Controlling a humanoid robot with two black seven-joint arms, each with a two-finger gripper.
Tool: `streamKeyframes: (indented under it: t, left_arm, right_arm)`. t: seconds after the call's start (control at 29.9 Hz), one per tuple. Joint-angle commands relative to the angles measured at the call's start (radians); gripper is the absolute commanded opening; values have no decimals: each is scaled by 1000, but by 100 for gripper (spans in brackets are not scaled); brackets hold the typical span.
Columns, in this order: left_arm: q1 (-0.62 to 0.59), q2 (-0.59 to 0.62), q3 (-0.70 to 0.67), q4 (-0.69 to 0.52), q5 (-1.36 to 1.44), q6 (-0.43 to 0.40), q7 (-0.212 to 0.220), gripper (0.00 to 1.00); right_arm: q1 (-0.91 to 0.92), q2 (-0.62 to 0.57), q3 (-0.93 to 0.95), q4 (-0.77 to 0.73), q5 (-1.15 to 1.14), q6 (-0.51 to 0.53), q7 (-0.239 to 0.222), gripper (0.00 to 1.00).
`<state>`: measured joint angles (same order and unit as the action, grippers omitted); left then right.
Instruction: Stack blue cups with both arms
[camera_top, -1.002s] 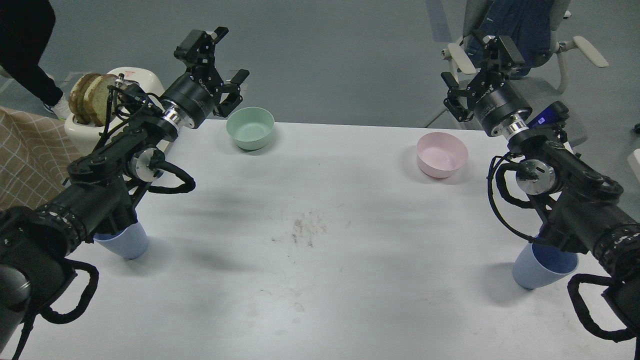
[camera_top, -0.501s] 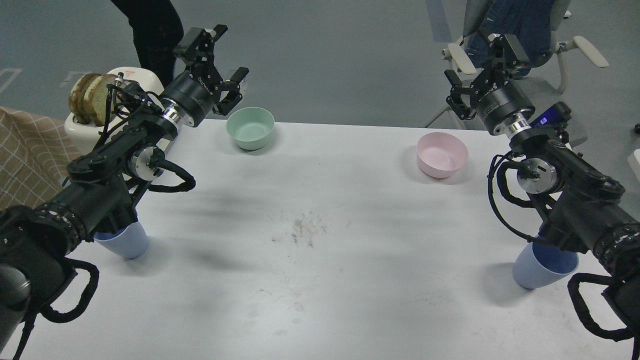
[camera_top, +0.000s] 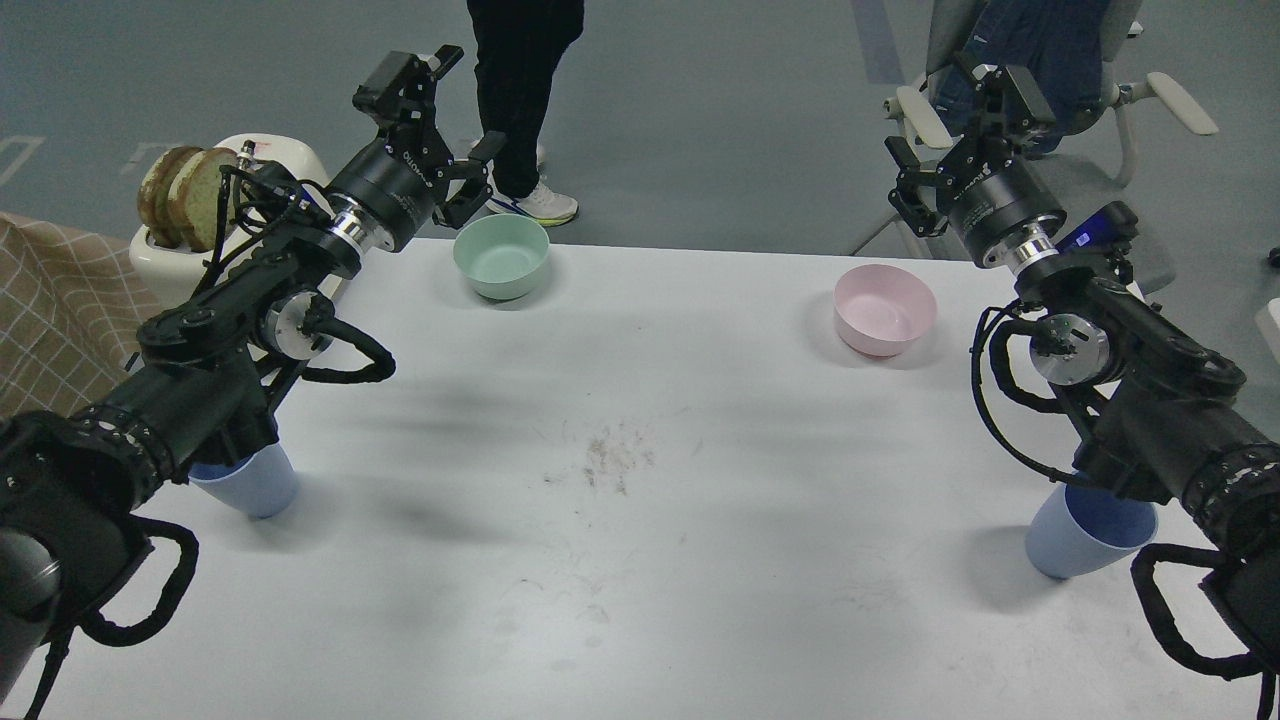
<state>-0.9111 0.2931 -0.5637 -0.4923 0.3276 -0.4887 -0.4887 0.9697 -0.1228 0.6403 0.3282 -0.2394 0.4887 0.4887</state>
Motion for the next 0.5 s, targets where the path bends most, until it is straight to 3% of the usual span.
streamKeyframes:
  t: [0.0, 0.47]
  left_arm:
    - [-11, 3, 1, 1, -1, 0, 0, 98]
    - [-64, 43, 15, -12, 56, 0, 0, 96]
  right_arm:
    - [1, 0, 1, 0, 6, 0, 0, 100]
    - [9, -1, -1, -1, 5, 0, 0, 100]
